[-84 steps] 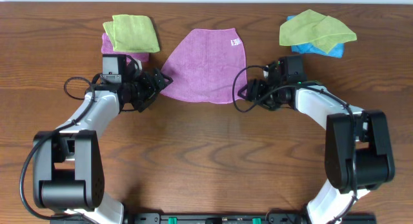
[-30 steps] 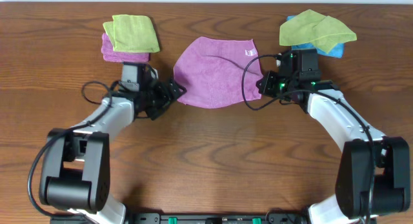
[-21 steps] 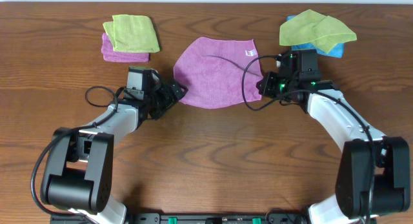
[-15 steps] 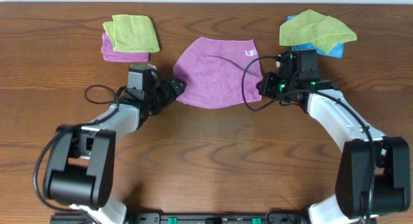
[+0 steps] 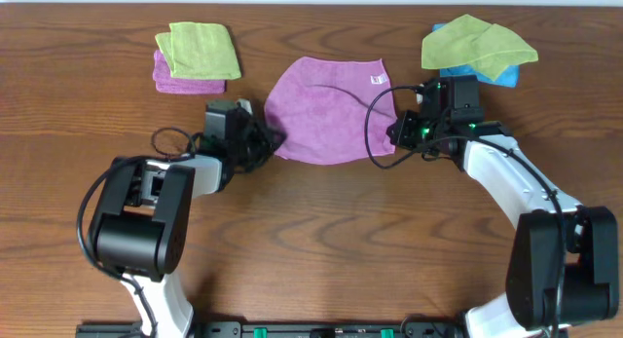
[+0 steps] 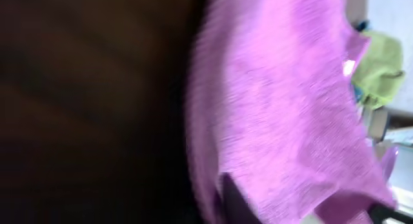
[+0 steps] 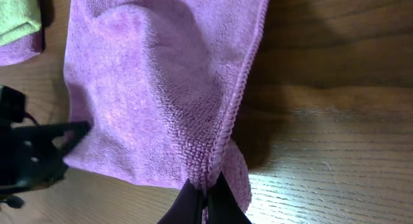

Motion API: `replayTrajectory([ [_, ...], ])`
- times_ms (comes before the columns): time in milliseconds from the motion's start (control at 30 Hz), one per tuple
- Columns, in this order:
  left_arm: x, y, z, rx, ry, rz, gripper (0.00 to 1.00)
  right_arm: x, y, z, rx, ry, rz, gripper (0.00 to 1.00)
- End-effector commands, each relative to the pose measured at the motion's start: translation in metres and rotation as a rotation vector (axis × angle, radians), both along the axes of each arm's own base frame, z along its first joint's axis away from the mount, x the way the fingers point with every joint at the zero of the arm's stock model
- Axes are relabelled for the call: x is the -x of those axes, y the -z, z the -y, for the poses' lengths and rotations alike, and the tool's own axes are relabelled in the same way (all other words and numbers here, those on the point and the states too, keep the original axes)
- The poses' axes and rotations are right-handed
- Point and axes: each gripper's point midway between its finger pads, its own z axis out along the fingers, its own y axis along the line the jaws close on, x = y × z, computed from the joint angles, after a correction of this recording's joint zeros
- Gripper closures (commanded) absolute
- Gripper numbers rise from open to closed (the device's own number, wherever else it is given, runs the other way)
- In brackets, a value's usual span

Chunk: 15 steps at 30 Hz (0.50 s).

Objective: Fold the cloth
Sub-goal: 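Pull the cloth toward the robot with both grippers to flatten it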

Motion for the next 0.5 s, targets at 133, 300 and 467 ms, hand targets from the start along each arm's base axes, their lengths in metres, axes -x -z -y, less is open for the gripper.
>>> replayTrajectory([
  [133,0.017,-0.011,0.012,0.144,0.065,-0.073,0.94,0.005,0.001,-0.003,0.018,-0.024,-0.002,0.99],
  [300,0.016,-0.041,-0.003,0.219,0.068,-0.065,0.94,0.013,0.000,0.009,0.083,0.010,-0.027,0.99],
  [467,0.031,-0.049,-0.012,0.255,0.068,-0.148,0.94,0.025,-0.007,0.013,0.096,0.016,-0.055,0.99],
])
